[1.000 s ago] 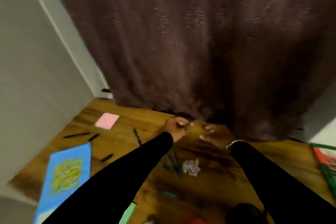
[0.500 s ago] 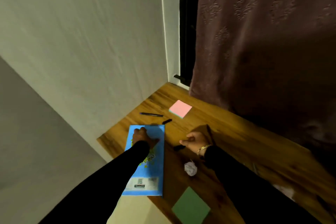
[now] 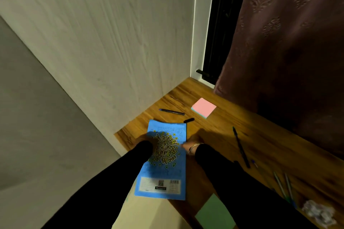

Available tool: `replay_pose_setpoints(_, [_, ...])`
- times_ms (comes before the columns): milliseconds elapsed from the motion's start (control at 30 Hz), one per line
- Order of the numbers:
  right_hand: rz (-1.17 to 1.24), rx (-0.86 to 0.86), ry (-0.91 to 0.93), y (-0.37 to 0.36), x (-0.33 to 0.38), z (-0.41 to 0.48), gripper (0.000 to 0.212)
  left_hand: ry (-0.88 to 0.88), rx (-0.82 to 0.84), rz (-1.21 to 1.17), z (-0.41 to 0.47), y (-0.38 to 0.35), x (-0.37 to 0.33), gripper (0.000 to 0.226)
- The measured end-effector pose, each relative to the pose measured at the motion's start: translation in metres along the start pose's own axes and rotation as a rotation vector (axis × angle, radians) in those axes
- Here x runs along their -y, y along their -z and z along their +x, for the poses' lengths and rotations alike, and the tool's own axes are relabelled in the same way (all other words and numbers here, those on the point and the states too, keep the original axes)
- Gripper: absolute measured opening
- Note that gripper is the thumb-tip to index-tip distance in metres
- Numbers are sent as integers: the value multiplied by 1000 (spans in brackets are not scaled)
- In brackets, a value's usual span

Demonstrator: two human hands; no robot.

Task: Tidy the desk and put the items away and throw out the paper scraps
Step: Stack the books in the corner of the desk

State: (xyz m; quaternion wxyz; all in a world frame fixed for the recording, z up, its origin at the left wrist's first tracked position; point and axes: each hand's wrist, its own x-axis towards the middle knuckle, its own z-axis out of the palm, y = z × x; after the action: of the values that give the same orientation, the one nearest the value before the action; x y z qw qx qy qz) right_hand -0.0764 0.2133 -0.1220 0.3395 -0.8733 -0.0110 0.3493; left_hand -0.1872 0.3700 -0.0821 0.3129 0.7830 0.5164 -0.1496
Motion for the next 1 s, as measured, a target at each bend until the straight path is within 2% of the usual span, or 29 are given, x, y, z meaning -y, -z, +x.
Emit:
replay_pose_setpoints(33, [-4, 2, 13, 0, 1, -2, 45, -15, 34, 5, -1, 6, -1, 65])
replay_pose_setpoints(100, [103, 36, -5, -7, 0, -3, 31, -48, 33, 16, -3, 18, -6, 58])
replay_pose_setpoints(167, [296, 63, 4, -6, 3, -15, 23, -89, -26, -38, -10, 31, -13, 62])
replay_pose_setpoints(267, [545, 61, 119, 6, 9, -29, 25, -137, -105, -58, -25, 53, -33, 71])
replay_pose_setpoints(400, [932, 115, 194, 54, 14, -68, 12, -208, -79, -152, -54, 67, -78, 76])
replay_pose_setpoints(500, [1040, 27, 371, 106, 5, -104, 21, -273, -57, -232, -77, 52, -109, 77])
replay_pose_setpoints(633, [1170, -18, 478, 193, -41, -160, 36, -478, -11, -339, -146, -15, -172, 69])
replay_pose_setpoints(733, [1057, -209, 490, 257, -105, -193, 30, -554, 65, -335, -207, -87, -218, 68])
replay_pose_setpoints(900, [905, -558, 265, 351, -255, -241, 13, -617, 253, -152, -327, -207, -269, 60])
replay_pose_setpoints(1000, [865, -750, 136, 390, -353, -275, 5, -649, 531, -226, -396, -299, -289, 58])
